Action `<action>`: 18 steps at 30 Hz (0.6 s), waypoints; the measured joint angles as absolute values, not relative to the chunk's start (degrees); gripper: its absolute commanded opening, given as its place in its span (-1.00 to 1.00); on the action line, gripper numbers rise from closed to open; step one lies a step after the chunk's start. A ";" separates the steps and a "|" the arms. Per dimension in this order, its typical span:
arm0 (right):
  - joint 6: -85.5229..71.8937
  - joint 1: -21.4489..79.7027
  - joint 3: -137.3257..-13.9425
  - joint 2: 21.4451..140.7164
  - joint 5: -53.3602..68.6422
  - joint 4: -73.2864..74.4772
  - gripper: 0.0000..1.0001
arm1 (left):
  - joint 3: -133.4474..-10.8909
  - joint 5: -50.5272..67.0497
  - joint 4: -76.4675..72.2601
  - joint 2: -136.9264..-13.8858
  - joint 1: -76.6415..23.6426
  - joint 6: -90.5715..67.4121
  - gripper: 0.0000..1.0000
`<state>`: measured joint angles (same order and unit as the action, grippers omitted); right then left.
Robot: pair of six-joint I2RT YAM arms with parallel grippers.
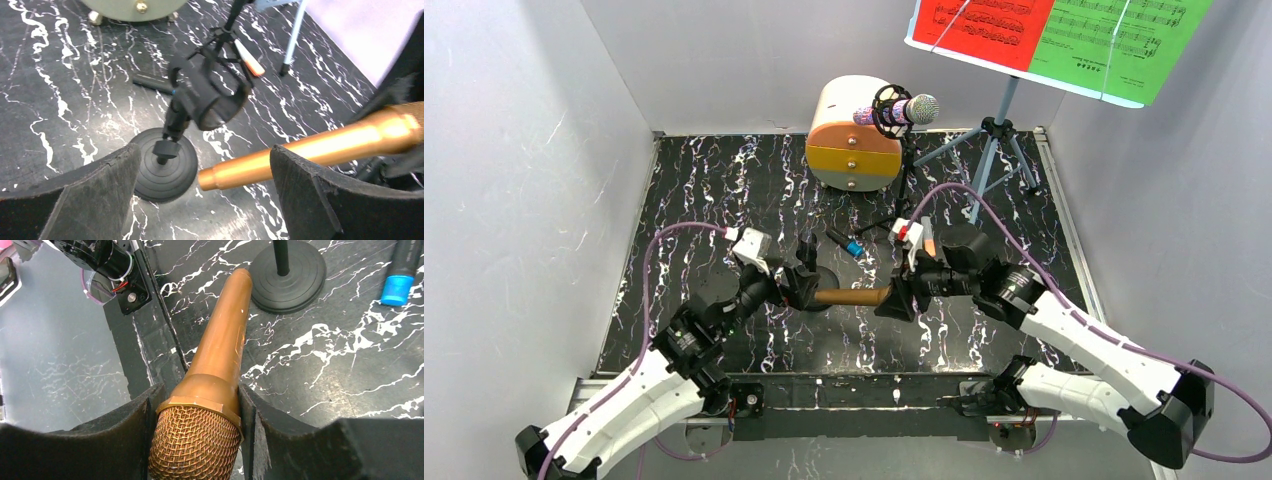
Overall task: Pack up the instrument practice props
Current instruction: Place the microphone at the center of the board.
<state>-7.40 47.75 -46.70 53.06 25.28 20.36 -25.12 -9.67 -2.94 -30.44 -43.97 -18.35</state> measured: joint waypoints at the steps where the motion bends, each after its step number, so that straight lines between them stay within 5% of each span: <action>1: -7.62 47.75 -46.70 53.71 25.67 20.10 -0.97 | -27.20 -8.29 -0.30 -30.81 -43.97 -18.46 0.97; 18: -12.21 47.75 -49.47 59.13 37.63 15.81 -0.97 | -38.98 17.02 16.03 -37.08 -43.99 5.76 0.82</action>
<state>-12.21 47.75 -49.47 59.13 37.63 15.81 -38.98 17.02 16.03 -37.08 -43.99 5.76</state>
